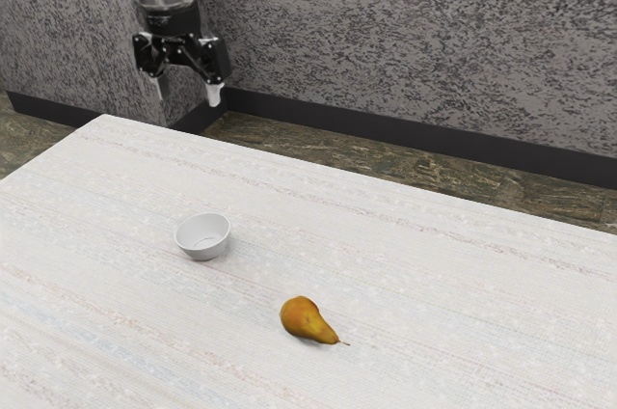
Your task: Place the pear in the bowl.
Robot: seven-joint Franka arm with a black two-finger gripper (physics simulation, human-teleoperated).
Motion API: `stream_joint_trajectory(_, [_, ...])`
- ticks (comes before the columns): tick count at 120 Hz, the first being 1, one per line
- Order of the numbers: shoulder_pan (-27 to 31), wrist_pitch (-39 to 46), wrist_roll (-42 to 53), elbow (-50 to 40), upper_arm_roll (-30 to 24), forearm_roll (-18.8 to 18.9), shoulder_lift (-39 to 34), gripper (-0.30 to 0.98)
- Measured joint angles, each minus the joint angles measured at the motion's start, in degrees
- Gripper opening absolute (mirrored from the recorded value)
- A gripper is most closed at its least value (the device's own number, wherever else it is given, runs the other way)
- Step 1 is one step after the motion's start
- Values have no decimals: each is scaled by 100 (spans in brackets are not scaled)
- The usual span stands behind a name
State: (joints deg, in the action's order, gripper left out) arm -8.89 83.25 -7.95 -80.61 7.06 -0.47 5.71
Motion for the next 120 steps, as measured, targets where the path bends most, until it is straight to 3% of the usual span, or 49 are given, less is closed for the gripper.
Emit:
stream_joint_trajectory(22, [-151,539,-1214,-823,-246,-66,220,69])
stream_joint_trajectory(64, [-227,2261,-2785,-2328,-295,-818,519,69])
stream_joint_trajectory(120, [-466,3482,-4489,-3541,-395,-903,253,69])
